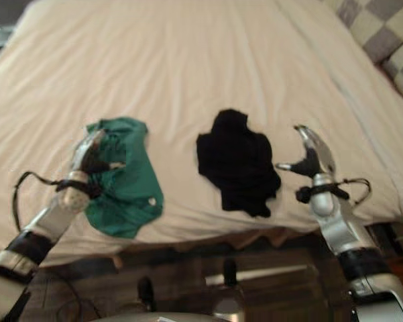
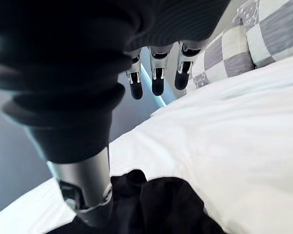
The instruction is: Tidy up the quilt and then pick up the clothes from the bed and put them into the laundry hamper.
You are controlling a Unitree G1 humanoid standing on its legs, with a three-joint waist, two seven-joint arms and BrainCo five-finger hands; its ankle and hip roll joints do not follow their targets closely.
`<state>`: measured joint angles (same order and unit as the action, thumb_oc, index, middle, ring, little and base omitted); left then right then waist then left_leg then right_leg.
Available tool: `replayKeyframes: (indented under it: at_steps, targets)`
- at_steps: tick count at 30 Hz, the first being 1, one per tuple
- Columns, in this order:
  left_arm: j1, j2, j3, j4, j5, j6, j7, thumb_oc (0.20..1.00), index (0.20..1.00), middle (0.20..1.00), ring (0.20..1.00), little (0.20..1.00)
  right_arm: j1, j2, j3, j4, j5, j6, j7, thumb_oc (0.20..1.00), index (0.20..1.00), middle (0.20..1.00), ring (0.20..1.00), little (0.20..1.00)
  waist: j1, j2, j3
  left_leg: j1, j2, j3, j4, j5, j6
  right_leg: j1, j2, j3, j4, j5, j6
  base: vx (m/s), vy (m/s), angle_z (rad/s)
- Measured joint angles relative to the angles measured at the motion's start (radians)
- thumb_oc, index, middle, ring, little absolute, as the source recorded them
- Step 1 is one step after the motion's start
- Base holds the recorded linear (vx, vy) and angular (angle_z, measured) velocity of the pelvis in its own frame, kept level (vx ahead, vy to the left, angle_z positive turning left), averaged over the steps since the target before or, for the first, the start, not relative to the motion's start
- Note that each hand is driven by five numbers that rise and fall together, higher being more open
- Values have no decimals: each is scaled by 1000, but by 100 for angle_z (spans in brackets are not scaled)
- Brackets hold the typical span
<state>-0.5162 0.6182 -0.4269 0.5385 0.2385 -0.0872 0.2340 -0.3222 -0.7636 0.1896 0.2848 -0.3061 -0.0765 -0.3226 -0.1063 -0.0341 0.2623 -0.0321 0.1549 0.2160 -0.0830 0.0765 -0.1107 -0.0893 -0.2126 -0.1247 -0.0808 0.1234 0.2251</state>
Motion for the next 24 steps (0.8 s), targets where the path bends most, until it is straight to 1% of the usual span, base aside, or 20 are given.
replayKeyframes:
  at_steps: [1,2,3,4,5,7,8,11,13,14,15,16,17,18,19,20,21,22,23,24]
  targets:
    - [-29,-11,-7,35,17,6,-6,1000,1000,1000,1000,1000,-22,3,13,0,-1,-2,1,1000,1000,1000,1000,1000,-2,-2,29,-2,1,-2,0,3,-1,-1,0,-1,0,3,-2,-126,-1,-12]
    - [-76,-40,-6,108,30,24,-5,1000,1000,1000,1000,1000,-41,6,20,-1,-8,-2,2,1000,1000,1000,1000,1000,-2,-6,71,-4,3,3,0,4,-1,-7,2,2,0,7,-2,-100,-6,-4]
    - [-95,-60,-5,168,55,35,3,1000,1000,1000,1000,1000,-43,6,20,-1,-9,0,1,1000,1000,1000,1000,1000,-2,-6,86,-9,3,4,0,5,-2,-13,3,3,0,7,-3,-100,-6,-5]
    - [-131,-89,-2,243,89,35,22,853,853,853,853,853,-43,6,21,-1,-9,7,1,1000,1000,1000,1000,1000,-1,-4,99,-17,3,3,0,6,-2,-19,3,3,0,7,-3,-92,-25,3]
    - [-182,-115,9,294,127,36,50,200,200,200,200,200,-47,6,21,1,-10,11,2,1000,1000,1000,1000,1000,2,-3,117,-21,3,0,0,7,-3,-23,3,2,0,7,-3,-82,-35,4]
    - [-224,-148,42,378,183,40,85,200,200,200,200,200,-64,6,38,4,-10,18,1,1000,1000,1000,1000,1000,4,5,130,-26,3,-3,0,7,-2,-24,3,-1,0,7,-3,-64,-31,3]
    - [-227,-150,54,387,207,40,93,200,200,200,200,200,-80,6,55,6,-10,20,1,1000,1000,1000,1000,1000,3,8,132,-25,4,-3,0,7,-2,-24,3,-1,0,7,-3,0,0,0]
    - [-222,-149,116,387,214,39,96,200,200,200,200,200,-154,4,90,10,-10,30,0,1000,1000,1000,1000,1000,5,27,138,-16,5,1,0,7,-3,-16,5,-1,0,7,-2,-21,-19,-2]
    - [-202,-154,145,387,207,38,96,200,200,200,200,200,-196,0,124,11,-10,31,1,1000,1000,1000,1000,1000,4,34,139,-9,5,1,0,7,-2,-10,5,-1,0,7,-2,-68,-43,-2]
    - [-185,-159,148,386,199,30,100,200,200,200,200,200,-252,-1,170,58,-9,26,1,1000,1000,1000,1000,1000,3,42,141,-5,5,-1,0,7,-3,-3,5,-2,0,6,-2,-65,-51,3]
    - [-182,-161,145,385,199,29,101,200,200,200,200,200,-287,0,197,97,-8,26,4,1000,1000,1000,1000,1000,10,52,144,-4,2,-5,1,8,-2,7,7,-4,2,6,-2,-62,-138,14]
    - [-177,-172,128,384,198,26,102,200,200,200,200,200,-344,4,242,197,-4,30,8,1000,1000,1000,1000,1000,17,65,140,-12,4,-21,17,5,-3,9,6,-1,3,-4,4,-50,-108,30]
    - [-165,-199,128,384,197,13,101,200,200,200,200,200,-356,-4,247,262,6,35,19,1000,1000,1000,1000,1000,34,83,140,-28,2,-59,42,6,-1,18,13,14,3,-33,-10,-46,-157,39]
    - [-129,-205,137,379,180,-13,101,200,200,200,200,200,-364,-4,248,305,14,37,26,1000,1000,1000,1000,1000,52,105,140,-40,7,-74,57,6,0,20,19,23,5,-36,-13,-38,-146,25]
    - [-95,-206,158,365,146,-37,100,200,200,200,200,200,-369,3,247,329,25,37,28,1000,1000,1000,1000,1000,71,116,140,-42,9,-76,66,6,0,21,21,26,3,-39,-13,-8,-191,6]
    - [-23,-222,199,323,86,-61,94,200,200,200,200,200,-371,22,246,382,43,40,38,1000,1000,1000,1000,1000,95,130,136,-55,9,-92,96,7,0,27,23,26,2,-39,-14,46,-260,-1]
    - [45,-236,231,290,37,-80,87,200,200,200,200,200,-371,49,249,450,53,52,42,1000,1000,1000,1000,1000,106,133,135,-60,12,-104,129,9,3,42,23,23,2,-40,-16,38,-181,10]
    - [97,-238,234,272,7,-87,82,200,200,200,200,200,-369,73,249,478,54,58,42,1000,1000,1000,1000,1000,120,144,130,-65,12,-119,138,16,10,54,26,10,2,-46,-22,53,-165,29]
    - [177,-255,273,233,-34,-98,72,200,200,200,200,200,-372,100,235,520,69,64,36,1000,1000,1000,1000,1000,115,148,123,-54,16,-145,140,28,12,73,30,-4,0,-60,-29,9,-97,32]
    - [215,-257,271,232,-47,-100,68,200,200,200,200,200,-372,103,238,524,72,71,41,1000,1000,1000,1000,1000,126,165,112,-53,21,-155,134,32,11,81,38,-16,1,-62,-31,19,-98,30]
